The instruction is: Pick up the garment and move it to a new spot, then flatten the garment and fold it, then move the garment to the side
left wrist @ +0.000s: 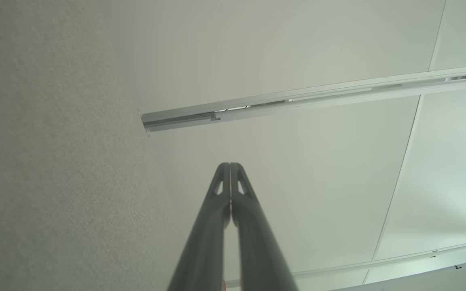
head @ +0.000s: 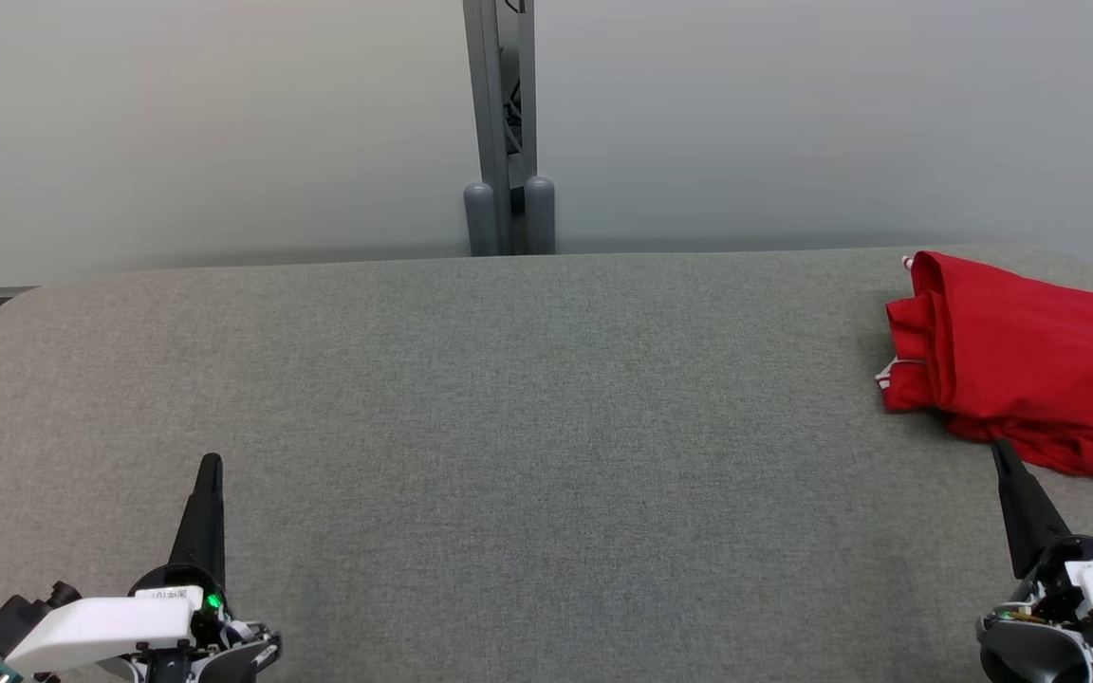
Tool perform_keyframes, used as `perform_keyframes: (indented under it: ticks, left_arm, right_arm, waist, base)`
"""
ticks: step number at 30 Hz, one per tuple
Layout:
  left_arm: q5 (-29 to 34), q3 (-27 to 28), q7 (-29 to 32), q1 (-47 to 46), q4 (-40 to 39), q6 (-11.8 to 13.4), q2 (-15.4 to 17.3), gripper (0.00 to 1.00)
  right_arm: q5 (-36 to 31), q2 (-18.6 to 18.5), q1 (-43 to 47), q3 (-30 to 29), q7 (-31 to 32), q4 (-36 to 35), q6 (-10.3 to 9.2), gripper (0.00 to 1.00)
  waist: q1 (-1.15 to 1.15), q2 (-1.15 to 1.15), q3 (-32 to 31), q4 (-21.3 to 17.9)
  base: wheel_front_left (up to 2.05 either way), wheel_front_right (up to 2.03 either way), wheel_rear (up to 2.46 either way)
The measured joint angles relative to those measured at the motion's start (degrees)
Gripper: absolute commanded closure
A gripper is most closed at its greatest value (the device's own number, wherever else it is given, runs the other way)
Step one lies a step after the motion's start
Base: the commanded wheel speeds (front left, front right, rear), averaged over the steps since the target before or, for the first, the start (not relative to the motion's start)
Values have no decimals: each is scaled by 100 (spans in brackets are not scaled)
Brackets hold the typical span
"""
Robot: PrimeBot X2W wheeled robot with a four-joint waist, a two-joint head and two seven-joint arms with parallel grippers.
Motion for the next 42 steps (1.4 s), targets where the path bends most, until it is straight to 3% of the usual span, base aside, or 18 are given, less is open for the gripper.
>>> perform_keyframes:
  ticks: [10,42]
  left_arm:
    - [-363,41,80,-80,-2,-60,1,100]
    - [-370,44,86,-86,-2,-66,2,100]
  right_arm:
    - [371,-11,-62,-71,116,11,0,100]
    - [358,10,-63,-118,165,20,0,100]
  waist:
    - [0,0,58,28]
    - [0,0,58,28]
  base:
    - [0,0,0]
    - [0,0,0]
